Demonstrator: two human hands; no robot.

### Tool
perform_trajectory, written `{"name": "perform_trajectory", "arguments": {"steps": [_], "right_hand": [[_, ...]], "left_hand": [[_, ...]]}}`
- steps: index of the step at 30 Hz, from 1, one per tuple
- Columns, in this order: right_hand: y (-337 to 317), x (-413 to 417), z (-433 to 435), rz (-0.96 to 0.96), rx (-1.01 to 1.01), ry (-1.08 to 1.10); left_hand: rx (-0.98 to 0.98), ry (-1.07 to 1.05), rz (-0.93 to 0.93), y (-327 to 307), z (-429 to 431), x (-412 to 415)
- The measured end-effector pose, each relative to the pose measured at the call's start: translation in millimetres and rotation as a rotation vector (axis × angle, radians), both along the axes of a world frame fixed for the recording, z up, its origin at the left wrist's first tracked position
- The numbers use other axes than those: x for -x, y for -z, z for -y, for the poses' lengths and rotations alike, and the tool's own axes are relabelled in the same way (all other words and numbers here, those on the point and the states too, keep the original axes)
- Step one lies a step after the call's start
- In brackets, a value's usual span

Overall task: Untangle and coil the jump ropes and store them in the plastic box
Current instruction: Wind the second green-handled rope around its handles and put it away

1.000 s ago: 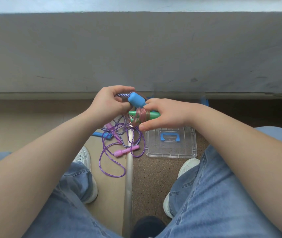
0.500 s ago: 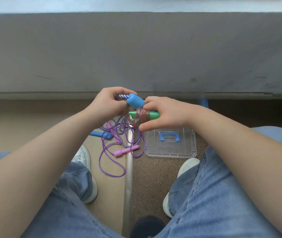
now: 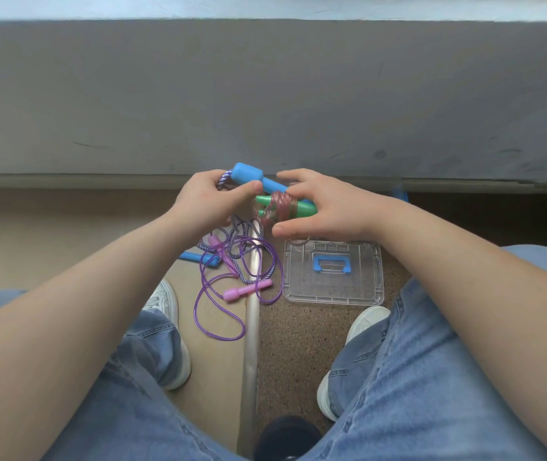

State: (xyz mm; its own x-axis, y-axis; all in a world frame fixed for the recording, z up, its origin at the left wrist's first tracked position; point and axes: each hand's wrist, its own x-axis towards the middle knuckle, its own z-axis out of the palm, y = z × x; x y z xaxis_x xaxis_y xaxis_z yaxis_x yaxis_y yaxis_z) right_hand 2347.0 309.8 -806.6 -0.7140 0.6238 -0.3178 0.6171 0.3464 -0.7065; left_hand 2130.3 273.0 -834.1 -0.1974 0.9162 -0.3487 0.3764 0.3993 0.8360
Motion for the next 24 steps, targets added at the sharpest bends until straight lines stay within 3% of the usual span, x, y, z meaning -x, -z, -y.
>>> {"name": "perform_trajectory", "arguments": {"steps": [7,13,19,24], "right_hand": [[-4.2,0.6,-3.8,0.035,-0.067,0.202],[1.2,6.3,-3.0,-0.126,0.113,0.333],[-2.6,9.4,0.0,-0.301,0.308,0.385],[-2.8,10.9,2.9,-0.339,0.367,0.41]], "left_hand": [[-0.037,-0.244,-0.068,2.1,-6.2,6.4],[0.044,-0.019,0.01,10.6,-1.5,-1.9],[0.217,0.246,0.581,-10.7,7.5,-22.8],[0.102,0.189,0.656,-15.7,9.6,-25.9]]}}
